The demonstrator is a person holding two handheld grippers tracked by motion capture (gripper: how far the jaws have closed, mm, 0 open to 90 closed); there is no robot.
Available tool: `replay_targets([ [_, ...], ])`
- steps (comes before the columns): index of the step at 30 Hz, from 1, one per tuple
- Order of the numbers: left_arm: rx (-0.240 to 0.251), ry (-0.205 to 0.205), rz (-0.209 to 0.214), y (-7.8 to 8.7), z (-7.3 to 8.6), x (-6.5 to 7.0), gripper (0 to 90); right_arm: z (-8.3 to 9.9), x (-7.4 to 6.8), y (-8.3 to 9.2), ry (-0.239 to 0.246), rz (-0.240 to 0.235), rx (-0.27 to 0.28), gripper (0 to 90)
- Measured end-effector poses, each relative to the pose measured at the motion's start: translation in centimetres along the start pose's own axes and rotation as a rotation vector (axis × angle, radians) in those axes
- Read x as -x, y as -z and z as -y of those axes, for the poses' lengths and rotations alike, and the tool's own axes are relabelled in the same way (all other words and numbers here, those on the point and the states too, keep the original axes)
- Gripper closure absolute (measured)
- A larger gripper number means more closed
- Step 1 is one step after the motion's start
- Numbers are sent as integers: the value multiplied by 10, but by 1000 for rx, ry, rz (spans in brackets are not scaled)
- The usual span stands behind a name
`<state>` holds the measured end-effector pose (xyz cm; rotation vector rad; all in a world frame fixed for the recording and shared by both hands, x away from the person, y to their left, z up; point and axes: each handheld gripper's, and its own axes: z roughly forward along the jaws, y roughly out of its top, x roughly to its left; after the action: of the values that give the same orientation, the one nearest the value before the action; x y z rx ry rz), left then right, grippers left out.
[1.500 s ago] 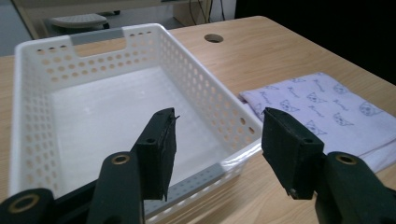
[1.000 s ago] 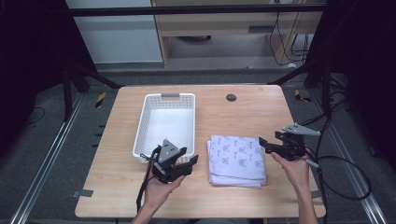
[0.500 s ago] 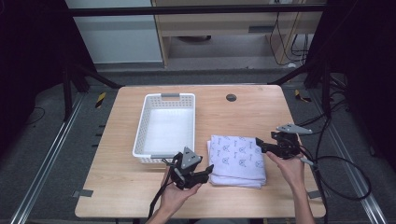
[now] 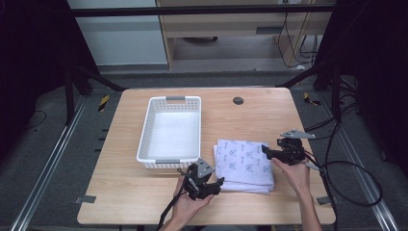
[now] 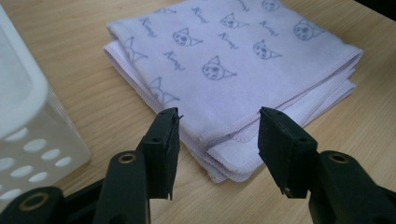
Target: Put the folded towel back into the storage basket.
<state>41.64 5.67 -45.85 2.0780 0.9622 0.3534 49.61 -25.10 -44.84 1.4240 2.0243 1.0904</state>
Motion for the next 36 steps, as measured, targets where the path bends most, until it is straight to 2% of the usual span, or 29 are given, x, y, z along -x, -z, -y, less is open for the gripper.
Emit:
replay_targets([
  [4, -19, 4, -6, -6, 3, 2, 481, 2, -2, -7, 21, 2, -18, 304],
  [8, -24, 19, -2, -12, 5, 2, 470, 4, -3, -11, 20, 4, -34, 310],
  [13, -21, 40, 4, -21, 7, 2, 441, 5, -3, -17, 31, 11, -39, 320],
  [17, -13, 41, -1, -26, 6, 1, 418, 6, -2, -22, 34, 18, -45, 327],
  [19, -11, 43, -6, -28, 5, 0, 405, 6, -1, -24, 21, 29, -44, 335],
  [21, -2, 55, -9, -30, 4, -1, 394, 8, 1, -26, 2, 12, -35, 344],
  [23, 0, 63, -18, -33, 3, -2, 386, 11, 5, -28, -24, 10, -49, 348],
  [25, -9, 72, -16, -38, 2, -2, 379, 13, 7, -30, -25, 21, -61, 356],
  [27, -9, 91, -7, -43, 3, -2, 377, 15, 8, -31, -33, 13, -66, 367],
  [30, -14, 87, -14, -48, 6, -3, 370, 17, 7, -34, -15, 9, -78, 381],
  [34, -15, 127, 11, -51, 10, -10, 345, 20, 6, -39, -13, 3, -105, 400],
  [36, -20, 120, 9, -52, 12, -10, 342, 20, 6, -41, -18, 0, -105, 406],
])
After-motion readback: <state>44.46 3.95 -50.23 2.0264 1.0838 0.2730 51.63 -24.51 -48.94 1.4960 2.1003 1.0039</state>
